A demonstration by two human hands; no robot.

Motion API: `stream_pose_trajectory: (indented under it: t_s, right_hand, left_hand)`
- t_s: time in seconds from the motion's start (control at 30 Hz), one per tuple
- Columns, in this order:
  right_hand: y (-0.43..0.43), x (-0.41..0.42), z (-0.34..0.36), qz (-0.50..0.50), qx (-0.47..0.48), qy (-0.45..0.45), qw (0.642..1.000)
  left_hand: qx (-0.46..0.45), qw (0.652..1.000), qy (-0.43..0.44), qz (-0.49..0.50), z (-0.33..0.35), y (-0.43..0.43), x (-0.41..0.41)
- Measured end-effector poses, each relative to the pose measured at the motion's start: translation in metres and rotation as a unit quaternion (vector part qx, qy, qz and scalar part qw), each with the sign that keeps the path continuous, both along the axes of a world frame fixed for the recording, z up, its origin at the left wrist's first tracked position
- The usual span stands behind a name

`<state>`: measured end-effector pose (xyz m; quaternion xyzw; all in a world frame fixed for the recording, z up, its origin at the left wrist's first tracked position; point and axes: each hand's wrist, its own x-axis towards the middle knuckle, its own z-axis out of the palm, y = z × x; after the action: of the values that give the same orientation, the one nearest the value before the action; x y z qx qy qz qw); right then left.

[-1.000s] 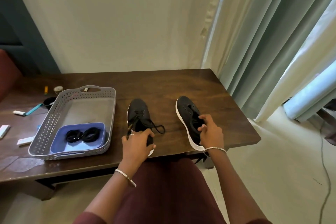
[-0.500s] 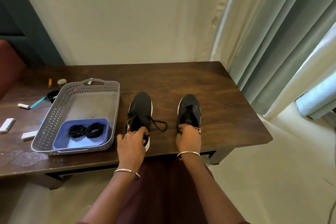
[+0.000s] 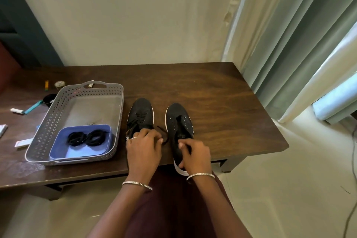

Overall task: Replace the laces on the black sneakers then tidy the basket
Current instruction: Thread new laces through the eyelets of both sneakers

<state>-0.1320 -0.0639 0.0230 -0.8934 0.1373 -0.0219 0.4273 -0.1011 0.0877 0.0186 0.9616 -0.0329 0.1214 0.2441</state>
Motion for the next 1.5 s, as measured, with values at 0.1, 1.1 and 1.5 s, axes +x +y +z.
stream_pose_trajectory:
  t_s: [0.1,1.1,1.5]
  right_hand:
    - [-0.026,0.008,0.024,-0.025,0.080,-0.067,0.994]
    - [-0.019,0.137,-0.046,0.003,0.157,-0.001,0.988]
    - [-0.009,0.141,-0.048,-0.008,0.103,-0.002,0.995]
  left_hand:
    - [-0.102,0.992,0.052,-0.045,0.008,-0.015,0.017]
    - [-0.267,0.911,0.300,0.091,-0.033,-0.035,0.105]
    - [-0.327,0.885,0.318,0.091,-0.040,-0.030,0.109]
